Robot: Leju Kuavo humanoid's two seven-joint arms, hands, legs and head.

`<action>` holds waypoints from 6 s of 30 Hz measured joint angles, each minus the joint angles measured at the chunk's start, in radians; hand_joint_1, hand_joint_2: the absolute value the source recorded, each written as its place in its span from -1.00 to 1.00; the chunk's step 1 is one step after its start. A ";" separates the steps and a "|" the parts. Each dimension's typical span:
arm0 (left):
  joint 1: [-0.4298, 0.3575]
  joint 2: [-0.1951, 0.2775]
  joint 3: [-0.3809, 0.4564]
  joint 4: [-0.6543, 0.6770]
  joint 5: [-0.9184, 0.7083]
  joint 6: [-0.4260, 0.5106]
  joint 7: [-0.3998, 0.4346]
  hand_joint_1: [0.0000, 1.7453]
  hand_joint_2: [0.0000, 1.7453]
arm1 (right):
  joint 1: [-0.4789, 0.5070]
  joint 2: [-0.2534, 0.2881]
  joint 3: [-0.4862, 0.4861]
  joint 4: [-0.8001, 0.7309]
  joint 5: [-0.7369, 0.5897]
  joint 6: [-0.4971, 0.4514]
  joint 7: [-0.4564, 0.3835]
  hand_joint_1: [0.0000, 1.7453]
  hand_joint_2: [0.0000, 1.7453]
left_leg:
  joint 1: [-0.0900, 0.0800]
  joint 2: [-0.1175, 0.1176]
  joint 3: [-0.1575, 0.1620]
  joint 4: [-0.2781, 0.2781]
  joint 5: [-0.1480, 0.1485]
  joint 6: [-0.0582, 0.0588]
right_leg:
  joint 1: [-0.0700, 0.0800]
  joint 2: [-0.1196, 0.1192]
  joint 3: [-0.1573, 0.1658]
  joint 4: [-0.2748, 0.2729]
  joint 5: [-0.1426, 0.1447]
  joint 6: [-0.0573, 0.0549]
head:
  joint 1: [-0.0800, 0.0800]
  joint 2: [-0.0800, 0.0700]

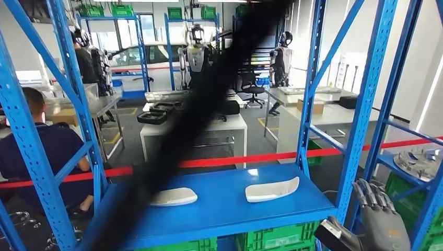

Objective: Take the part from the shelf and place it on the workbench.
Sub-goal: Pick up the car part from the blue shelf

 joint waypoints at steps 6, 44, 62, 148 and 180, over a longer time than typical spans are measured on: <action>-0.031 -0.004 0.017 -0.001 0.015 0.058 0.039 -1.00 -1.00 | -0.043 0.005 0.010 0.002 -0.018 0.010 -0.009 -1.00 -1.00 | 0.003 -0.003 0.062 -0.008 -0.044 0.045 | 0.001 -0.015 -0.014 0.101 -0.074 0.029 | 0.042 -0.003; -0.008 -0.013 0.057 0.002 -0.007 0.029 0.016 -1.00 -1.00 | -0.005 0.001 0.018 0.051 -0.027 0.041 0.016 -1.00 -1.00 | 0.003 -0.022 0.338 -0.056 -0.264 0.035 | 0.020 -0.021 -0.414 0.124 0.200 0.009 | 0.090 -0.007; -0.025 -0.017 0.073 0.003 0.039 0.100 0.092 -1.00 -1.00 | -0.013 0.014 0.009 0.052 -0.016 0.042 0.015 -1.00 -1.00 | 0.000 -0.014 0.133 -0.037 -0.107 0.004 | 0.020 -0.008 -0.203 0.038 0.164 -0.018 | 0.102 -0.011; -0.032 -0.036 0.095 0.007 -0.012 0.114 0.114 -1.00 -1.00 | -0.128 0.141 0.031 0.461 -0.295 -0.055 -0.183 -1.00 -1.00 | -0.007 -0.024 0.157 -0.052 -0.101 0.016 | 0.025 -0.018 -0.235 0.034 0.180 -0.015 | 0.087 -0.010; -0.031 -0.036 0.095 0.008 -0.015 0.135 0.121 -1.00 -1.00 | 0.008 0.165 0.017 0.310 -0.224 -0.116 0.282 -1.00 1.00 | -0.007 -0.025 0.157 -0.052 -0.103 0.016 | 0.025 -0.018 -0.235 0.033 0.180 -0.015 | 0.085 -0.010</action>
